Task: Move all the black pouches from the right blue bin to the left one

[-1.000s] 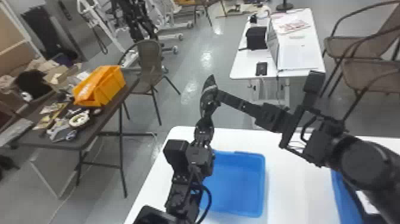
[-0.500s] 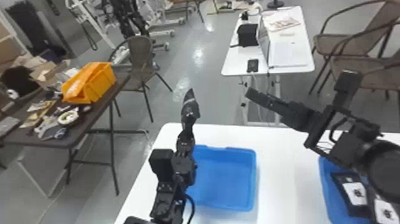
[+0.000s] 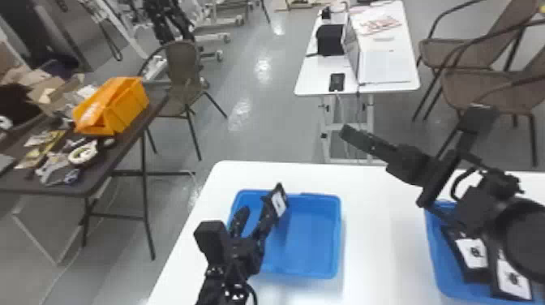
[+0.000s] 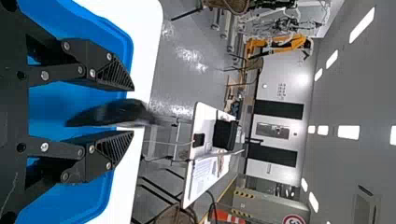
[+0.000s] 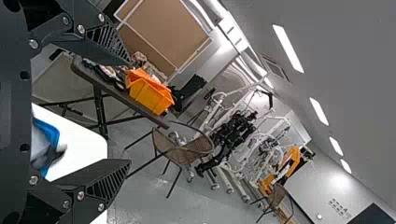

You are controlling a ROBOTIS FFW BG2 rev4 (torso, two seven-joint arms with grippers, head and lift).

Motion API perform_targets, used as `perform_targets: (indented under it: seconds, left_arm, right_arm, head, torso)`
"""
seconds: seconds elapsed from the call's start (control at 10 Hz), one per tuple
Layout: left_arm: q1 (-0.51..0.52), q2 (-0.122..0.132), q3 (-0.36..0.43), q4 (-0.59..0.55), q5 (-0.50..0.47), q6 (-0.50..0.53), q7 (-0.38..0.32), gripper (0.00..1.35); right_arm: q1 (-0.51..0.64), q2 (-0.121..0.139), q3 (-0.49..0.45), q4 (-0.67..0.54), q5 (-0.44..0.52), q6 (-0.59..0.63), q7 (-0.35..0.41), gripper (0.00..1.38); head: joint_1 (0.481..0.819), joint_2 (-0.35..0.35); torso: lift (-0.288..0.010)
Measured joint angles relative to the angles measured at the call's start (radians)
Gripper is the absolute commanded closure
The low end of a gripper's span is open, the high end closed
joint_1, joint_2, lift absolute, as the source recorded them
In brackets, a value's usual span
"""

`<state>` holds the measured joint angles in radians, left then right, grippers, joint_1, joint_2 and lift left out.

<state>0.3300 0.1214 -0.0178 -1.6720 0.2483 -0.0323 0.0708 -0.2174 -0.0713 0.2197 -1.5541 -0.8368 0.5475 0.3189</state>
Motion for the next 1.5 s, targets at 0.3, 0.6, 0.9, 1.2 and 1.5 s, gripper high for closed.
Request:
perform_targets:
  seconds: [0.3,0.6,0.9,1.2,1.5]
  left_arm:
    - [0.014,-0.020,0.018,-0.012,-0.061,-0.123,0.035,0.18]
    - [0.022,-0.059,0.039,-0.078,-0.121,-0.178,0.047,0.18]
    - [0.030,-0.059,0.044,-0.105,-0.107,-0.180,0.047,0.18]
    - [0.033,-0.057,0.043,-0.107,-0.100,-0.167,0.047,0.18]
    - [0.031,-0.056,0.040,-0.107,-0.097,-0.162,0.047,0.18]
  right_arm:
    - [0.028,-0.004,-0.032,-0.024,0.021,0.000,-0.003,0.30]
    - [0.178,-0.021,-0.102,-0.109,0.150,0.000,-0.128,0.30]
    - [0.321,-0.004,-0.186,-0.088,0.279,-0.018,-0.135,0.30]
    - [0.357,0.026,-0.313,-0.051,0.450,0.032,-0.137,0.30]
    - [0.359,0.028,-0.432,-0.017,0.543,0.065,-0.161,0.30]
  head:
    - [0.695,0.290]
    - [0.695,0.228]
    - [0.695,0.183]
    - [0.695,0.110]
    - [0.695,0.006]
  torso:
    - [0.010]
    - [0.010]
    - [0.010]
    - [0.010]
    - [0.010]
